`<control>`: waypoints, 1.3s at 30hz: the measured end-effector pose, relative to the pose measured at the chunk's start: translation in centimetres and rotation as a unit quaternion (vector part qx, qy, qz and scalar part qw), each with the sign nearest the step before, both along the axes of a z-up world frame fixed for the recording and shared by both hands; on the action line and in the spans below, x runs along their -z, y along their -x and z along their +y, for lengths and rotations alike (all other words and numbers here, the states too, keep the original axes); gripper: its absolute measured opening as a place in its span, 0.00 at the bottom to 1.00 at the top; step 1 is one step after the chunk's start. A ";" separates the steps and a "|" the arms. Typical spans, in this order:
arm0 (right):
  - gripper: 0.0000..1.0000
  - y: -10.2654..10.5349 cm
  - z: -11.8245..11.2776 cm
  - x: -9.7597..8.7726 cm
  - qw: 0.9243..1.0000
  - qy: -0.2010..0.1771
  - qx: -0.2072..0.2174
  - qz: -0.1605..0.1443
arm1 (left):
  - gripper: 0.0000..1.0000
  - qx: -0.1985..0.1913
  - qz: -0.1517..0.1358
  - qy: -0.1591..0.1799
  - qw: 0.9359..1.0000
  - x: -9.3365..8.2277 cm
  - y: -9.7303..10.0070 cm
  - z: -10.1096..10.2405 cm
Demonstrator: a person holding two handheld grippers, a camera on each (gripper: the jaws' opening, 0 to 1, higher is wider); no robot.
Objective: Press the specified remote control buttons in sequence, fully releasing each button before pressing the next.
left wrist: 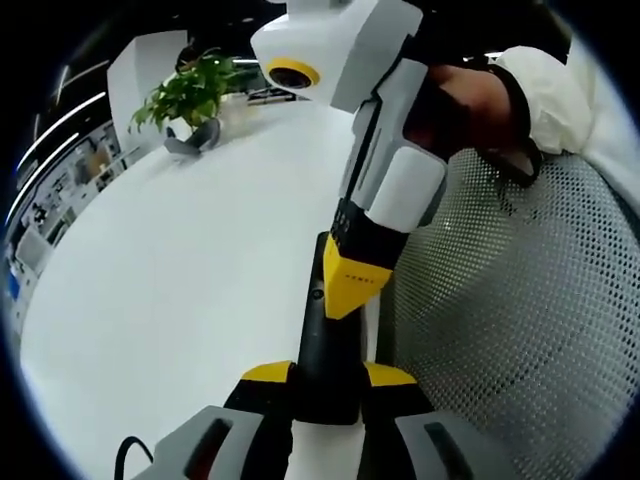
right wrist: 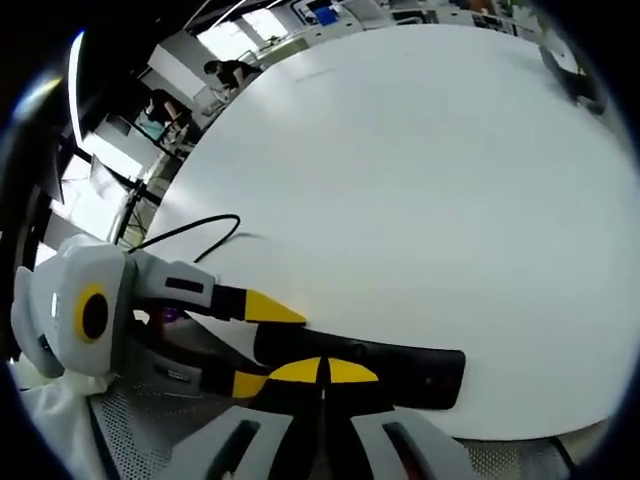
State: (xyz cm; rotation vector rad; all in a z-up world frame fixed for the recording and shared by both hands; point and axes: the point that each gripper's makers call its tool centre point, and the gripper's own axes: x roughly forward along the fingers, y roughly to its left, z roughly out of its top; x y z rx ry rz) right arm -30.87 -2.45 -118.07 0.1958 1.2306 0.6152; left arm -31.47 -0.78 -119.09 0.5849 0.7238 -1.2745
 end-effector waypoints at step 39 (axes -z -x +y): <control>0.00 -0.6 0.9 0.1 0.997 0.017 -0.055 -0.051 | 0.25 0.003 0.001 -0.008 1.000 0.1 -0.2 -0.1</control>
